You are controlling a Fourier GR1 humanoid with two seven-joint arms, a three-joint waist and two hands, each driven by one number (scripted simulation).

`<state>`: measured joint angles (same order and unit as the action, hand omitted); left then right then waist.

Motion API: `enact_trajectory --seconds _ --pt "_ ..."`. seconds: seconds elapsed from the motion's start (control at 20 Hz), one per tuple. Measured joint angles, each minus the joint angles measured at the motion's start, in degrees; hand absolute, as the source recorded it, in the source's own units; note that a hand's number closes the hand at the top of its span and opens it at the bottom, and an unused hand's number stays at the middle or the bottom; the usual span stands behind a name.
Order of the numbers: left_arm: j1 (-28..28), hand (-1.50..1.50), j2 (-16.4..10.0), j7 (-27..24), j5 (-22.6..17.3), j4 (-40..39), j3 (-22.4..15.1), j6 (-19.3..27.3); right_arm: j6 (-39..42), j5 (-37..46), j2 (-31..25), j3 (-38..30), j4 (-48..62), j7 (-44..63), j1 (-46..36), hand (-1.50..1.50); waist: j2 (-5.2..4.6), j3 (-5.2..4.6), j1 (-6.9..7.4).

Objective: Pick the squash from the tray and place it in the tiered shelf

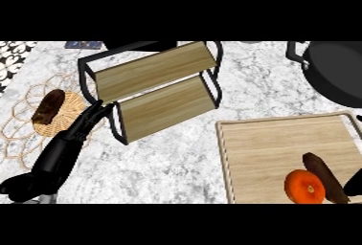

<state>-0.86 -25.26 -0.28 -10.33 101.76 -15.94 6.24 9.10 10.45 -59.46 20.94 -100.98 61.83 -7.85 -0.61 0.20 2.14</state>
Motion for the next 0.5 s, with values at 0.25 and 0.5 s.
enact_trajectory --seconds 0.25,0.5 --pt "1.4 0.0 0.8 1.4 0.6 -4.8 -1.4 0.0 1.4 -0.5 3.3 4.8 0.4 4.2 -3.5 -1.5 -0.12 -0.17 0.89" --pt "1.4 0.0 1.3 0.9 0.7 -5.6 -1.3 0.2 1.7 -1.2 7.2 9.0 3.2 7.6 -5.9 -1.5 0.3 -0.09 0.88"
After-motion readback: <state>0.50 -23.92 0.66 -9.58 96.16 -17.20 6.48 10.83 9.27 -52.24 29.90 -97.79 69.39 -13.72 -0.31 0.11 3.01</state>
